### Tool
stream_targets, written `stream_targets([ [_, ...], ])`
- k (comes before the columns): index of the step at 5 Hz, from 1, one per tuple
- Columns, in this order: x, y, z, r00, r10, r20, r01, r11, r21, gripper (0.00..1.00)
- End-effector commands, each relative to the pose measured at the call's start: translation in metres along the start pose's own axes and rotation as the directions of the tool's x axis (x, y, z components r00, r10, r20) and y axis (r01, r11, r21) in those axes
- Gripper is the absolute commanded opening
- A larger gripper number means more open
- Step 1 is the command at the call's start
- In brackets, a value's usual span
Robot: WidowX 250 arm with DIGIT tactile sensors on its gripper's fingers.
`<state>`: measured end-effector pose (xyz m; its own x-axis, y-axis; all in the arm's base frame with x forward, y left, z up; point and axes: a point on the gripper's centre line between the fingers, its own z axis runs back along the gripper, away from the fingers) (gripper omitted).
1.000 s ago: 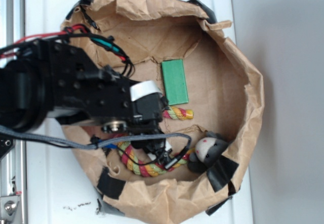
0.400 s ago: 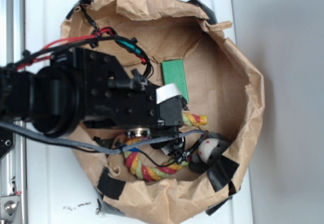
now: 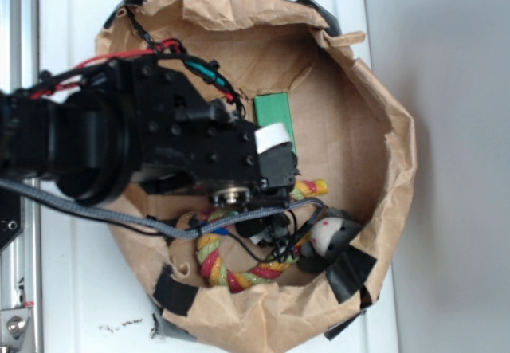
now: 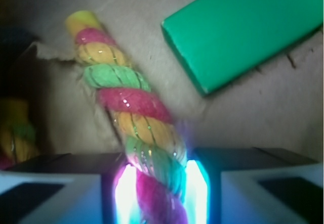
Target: Grab the multicolored rope.
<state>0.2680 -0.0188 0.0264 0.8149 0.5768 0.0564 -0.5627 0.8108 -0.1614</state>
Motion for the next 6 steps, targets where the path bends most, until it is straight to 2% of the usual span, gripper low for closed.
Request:
stream_targets([
  [1,0.022,-0.011,0.084,0.997,0.054,0.054,-0.05,0.996,-0.08,0.0],
  [2,0.027,-0.023,0.132,0.992,0.116,0.049,-0.114,0.992,-0.051,0.0],
  [3,0.035,-0.03,0.161,0.992,0.124,0.037,-0.122,0.992,-0.042,0.0],
  [4,0.041,-0.038,0.169,0.989,0.122,0.078,-0.119,0.992,-0.039,0.0],
  [5,0.047,-0.044,0.172,0.991,0.114,0.074,-0.112,0.993,-0.025,0.0],
  [6,0.049,-0.049,0.166,0.978,0.121,0.171,-0.123,0.992,-0.001,0.97],
])
